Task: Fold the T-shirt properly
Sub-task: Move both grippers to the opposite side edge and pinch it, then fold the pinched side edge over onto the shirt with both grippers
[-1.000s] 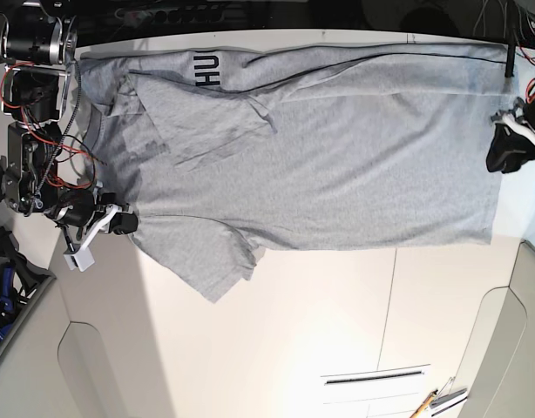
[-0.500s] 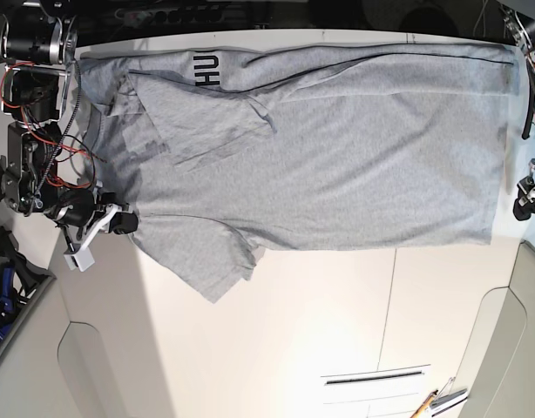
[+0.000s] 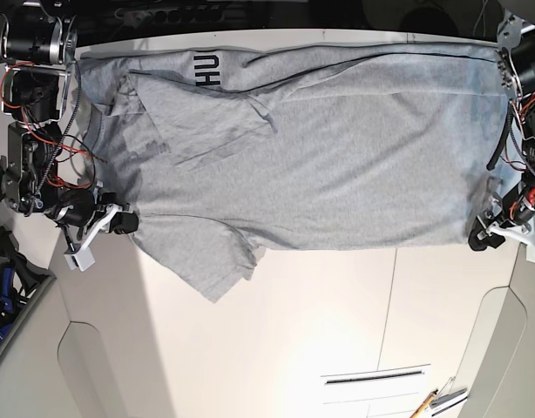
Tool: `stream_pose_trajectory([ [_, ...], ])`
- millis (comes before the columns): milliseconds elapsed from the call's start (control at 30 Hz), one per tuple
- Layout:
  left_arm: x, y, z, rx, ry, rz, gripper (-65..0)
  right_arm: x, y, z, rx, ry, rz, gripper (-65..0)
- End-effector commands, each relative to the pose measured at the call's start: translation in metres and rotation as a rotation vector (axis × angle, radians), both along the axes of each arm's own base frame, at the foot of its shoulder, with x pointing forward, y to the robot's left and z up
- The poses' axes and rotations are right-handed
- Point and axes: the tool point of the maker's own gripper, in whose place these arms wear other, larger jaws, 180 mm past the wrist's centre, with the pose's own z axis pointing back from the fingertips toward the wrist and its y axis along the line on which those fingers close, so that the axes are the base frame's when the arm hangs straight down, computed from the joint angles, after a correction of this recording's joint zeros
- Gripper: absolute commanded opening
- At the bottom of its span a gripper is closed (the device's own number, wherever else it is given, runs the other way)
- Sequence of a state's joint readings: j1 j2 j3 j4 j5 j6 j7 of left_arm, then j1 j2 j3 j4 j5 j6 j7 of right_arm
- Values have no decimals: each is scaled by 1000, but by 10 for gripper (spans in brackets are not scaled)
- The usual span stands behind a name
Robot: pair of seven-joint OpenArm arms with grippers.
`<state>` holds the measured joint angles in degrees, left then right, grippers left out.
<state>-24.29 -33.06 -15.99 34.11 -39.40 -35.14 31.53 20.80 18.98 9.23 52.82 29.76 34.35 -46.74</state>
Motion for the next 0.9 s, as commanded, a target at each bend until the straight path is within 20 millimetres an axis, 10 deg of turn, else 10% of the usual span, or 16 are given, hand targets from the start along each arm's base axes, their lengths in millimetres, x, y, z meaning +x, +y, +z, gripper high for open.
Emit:
stream_pose_trajectory([
  [0, 7, 13, 15, 30, -32, 10, -274, -7, -11, -7, -66, 53, 16, -650],
  [200, 9, 17, 19, 58, -57, 16, -637, -6, -9, -5, -52, 47, 12, -650],
  [567, 10, 18, 69, 19, -227, -15, -650, 0, 5, 42, -79, -122, 57, -650],
  [867, -54, 26, 86, -45, -232, -13, -650, -54, -9, 86, -205, -253, 70, -650],
])
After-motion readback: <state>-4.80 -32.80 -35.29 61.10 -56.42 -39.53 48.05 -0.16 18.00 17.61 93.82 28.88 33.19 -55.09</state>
